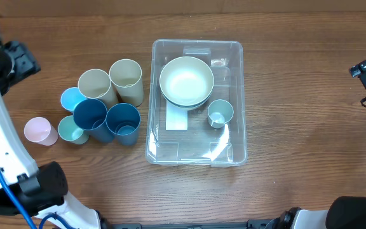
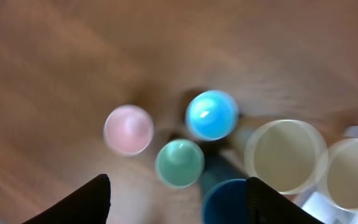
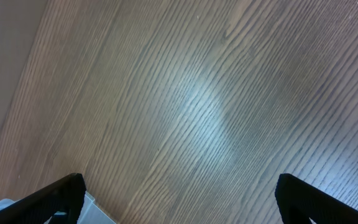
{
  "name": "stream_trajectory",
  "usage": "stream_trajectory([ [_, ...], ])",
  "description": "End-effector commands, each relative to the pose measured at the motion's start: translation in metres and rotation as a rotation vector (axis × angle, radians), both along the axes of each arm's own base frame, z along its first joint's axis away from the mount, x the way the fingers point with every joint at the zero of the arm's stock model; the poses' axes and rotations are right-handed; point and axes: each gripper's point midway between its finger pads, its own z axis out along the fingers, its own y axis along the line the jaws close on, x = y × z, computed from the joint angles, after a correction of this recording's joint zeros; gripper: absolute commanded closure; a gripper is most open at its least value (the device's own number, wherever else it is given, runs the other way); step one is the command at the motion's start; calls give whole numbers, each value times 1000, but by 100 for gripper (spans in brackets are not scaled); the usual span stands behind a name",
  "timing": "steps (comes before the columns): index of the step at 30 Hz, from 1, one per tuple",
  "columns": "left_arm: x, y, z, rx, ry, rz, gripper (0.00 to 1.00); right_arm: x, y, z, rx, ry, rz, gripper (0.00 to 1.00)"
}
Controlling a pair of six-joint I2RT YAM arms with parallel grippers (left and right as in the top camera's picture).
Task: Pack container
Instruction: 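Carry the grey cup into the bin's right side and release, then grasp the pink cup with the left gripper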
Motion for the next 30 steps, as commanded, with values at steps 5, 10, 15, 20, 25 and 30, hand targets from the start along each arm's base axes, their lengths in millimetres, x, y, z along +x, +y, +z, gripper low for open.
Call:
stream_trajectory([
  [5, -44, 51, -71, -142, 187, 243, 32, 1, -2, 2, -2, -8, -7, 0],
  [10, -67, 67, -114, -214, 267, 326, 31, 1, -2, 2, -2, -8, -7, 0],
  [15, -69, 70, -163, -285, 263, 303, 30, 1, -2, 2, -2, -8, -7, 0],
  [20, -78, 67, -209, -281, 305, 292, 31, 1, -2, 2, -2, -8, -7, 0],
  [25, -73, 73, -232, -249, 271, 263, 40, 1, -2, 2, -2, -8, -7, 0],
  [30, -75, 78, -247, -212, 267, 264, 50, 1, -2, 2, -2, -8, -7, 0],
])
